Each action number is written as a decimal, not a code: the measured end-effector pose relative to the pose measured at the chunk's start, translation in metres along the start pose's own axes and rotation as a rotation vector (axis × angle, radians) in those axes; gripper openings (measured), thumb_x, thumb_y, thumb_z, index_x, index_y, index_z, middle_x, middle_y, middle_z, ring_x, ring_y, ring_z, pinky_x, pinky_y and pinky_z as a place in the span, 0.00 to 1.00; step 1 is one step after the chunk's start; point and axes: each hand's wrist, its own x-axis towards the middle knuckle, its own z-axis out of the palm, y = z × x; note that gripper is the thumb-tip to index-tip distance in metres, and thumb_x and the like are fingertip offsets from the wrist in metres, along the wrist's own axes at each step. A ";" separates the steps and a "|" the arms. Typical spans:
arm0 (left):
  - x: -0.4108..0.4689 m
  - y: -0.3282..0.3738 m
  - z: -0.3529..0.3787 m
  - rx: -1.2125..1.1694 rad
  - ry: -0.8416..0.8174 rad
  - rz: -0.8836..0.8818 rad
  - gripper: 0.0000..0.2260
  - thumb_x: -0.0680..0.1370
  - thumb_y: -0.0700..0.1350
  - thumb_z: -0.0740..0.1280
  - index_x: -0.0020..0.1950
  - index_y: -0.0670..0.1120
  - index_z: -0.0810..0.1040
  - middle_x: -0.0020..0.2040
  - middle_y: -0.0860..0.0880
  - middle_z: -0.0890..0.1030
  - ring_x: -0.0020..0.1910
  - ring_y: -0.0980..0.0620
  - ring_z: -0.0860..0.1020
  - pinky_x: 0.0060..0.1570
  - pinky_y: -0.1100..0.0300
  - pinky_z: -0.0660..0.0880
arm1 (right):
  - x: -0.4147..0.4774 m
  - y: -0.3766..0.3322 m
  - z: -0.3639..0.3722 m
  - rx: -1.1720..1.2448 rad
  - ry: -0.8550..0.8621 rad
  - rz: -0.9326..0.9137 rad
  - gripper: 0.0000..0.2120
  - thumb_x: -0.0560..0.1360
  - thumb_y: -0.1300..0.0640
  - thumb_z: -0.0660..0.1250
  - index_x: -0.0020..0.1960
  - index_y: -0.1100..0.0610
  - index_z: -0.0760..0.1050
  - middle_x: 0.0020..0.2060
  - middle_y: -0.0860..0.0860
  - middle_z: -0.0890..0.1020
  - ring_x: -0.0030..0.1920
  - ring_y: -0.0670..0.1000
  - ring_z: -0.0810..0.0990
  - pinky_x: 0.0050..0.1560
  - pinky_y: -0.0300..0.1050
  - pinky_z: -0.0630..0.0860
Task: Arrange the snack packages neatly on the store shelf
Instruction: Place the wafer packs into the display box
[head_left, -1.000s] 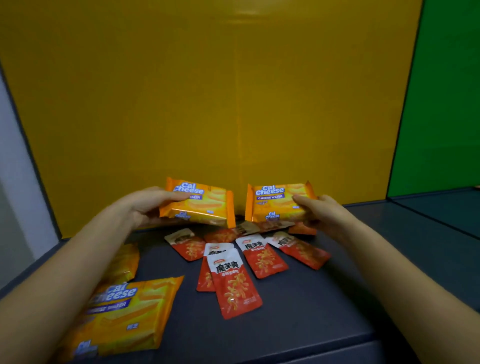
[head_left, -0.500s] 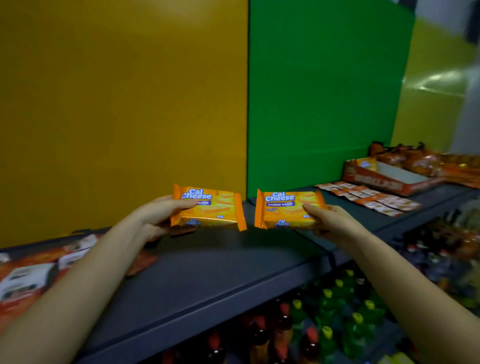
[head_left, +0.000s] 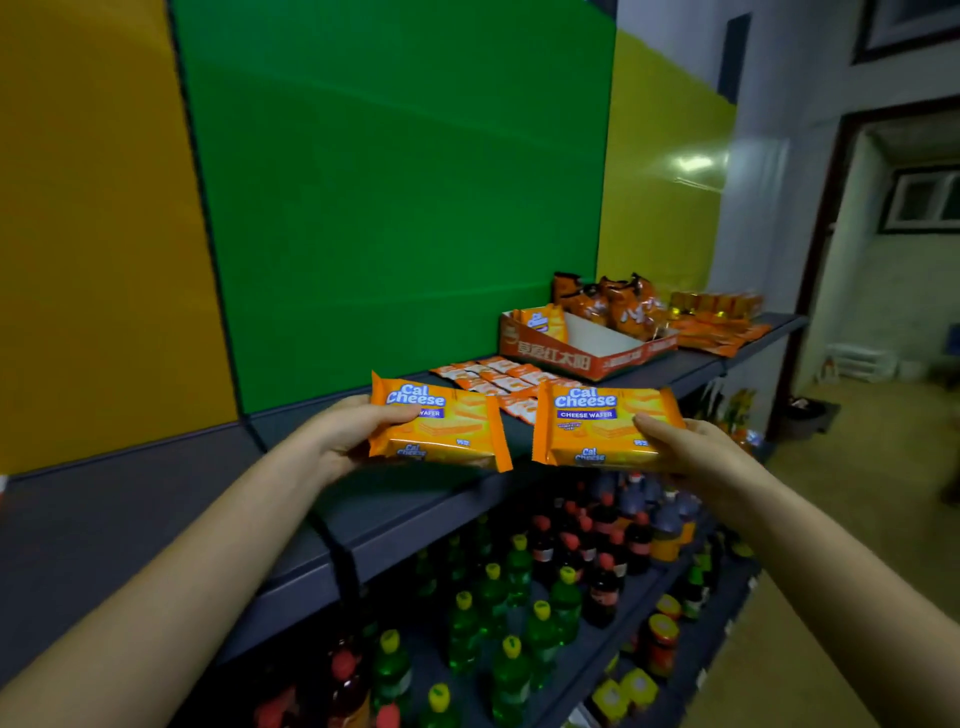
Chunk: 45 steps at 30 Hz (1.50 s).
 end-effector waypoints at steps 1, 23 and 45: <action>0.014 0.003 0.015 0.009 0.001 0.005 0.03 0.74 0.37 0.68 0.46 0.42 0.77 0.30 0.48 0.84 0.26 0.54 0.82 0.26 0.64 0.78 | 0.011 0.002 -0.011 0.008 0.008 0.002 0.09 0.77 0.52 0.64 0.44 0.58 0.73 0.35 0.53 0.77 0.33 0.50 0.73 0.33 0.40 0.67; 0.311 0.067 0.194 0.002 0.239 0.094 0.02 0.75 0.38 0.67 0.42 0.43 0.77 0.24 0.50 0.81 0.21 0.56 0.78 0.26 0.63 0.77 | 0.363 -0.017 -0.141 0.194 -0.107 -0.114 0.07 0.77 0.58 0.64 0.53 0.60 0.74 0.34 0.51 0.83 0.28 0.46 0.81 0.34 0.37 0.79; 0.456 0.065 0.260 0.387 0.699 0.123 0.15 0.74 0.39 0.69 0.57 0.38 0.70 0.58 0.39 0.77 0.52 0.44 0.78 0.53 0.55 0.77 | 0.537 -0.013 -0.104 -0.195 -0.354 -0.624 0.16 0.75 0.52 0.66 0.61 0.54 0.68 0.48 0.49 0.77 0.47 0.50 0.77 0.51 0.48 0.75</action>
